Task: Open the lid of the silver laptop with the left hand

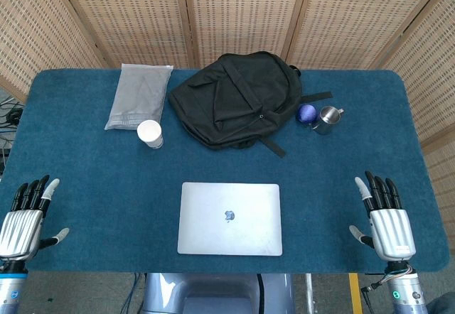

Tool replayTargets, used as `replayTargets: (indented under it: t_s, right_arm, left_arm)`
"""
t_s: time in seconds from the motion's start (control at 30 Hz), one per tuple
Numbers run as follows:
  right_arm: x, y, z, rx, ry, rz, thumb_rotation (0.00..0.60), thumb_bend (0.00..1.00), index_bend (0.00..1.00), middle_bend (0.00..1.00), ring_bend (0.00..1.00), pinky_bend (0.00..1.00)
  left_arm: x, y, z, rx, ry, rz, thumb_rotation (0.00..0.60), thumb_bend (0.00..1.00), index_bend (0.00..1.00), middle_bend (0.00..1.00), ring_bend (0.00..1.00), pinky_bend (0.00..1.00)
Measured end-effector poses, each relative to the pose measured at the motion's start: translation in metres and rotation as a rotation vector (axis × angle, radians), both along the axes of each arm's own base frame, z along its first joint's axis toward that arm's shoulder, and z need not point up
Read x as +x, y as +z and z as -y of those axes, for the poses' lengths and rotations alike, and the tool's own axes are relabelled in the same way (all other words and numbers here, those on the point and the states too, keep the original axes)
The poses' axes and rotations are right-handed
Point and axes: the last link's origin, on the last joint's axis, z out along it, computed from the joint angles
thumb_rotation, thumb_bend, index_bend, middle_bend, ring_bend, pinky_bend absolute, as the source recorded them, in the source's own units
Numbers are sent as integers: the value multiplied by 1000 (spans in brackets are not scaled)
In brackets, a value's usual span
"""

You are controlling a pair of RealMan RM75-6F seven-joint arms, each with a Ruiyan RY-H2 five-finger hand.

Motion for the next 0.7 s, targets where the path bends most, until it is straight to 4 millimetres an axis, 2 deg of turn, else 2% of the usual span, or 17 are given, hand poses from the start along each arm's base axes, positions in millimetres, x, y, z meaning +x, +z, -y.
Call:
replayTargets:
  t_s: [0.43, 0.7]
  right_arm:
    - [1, 1, -3, -2, -4, -1, 600, 0, 0, 0, 0, 0]
    - [0, 3, -4, -18, -19, -3, 600, 0, 0, 0, 0, 0]
  left_arm:
    - [2, 0, -1, -8, -13, 16, 600, 0, 0, 0, 0, 0]
    - [21, -15, -3, -154, -198, 122, 600, 0, 0, 0, 0, 0]
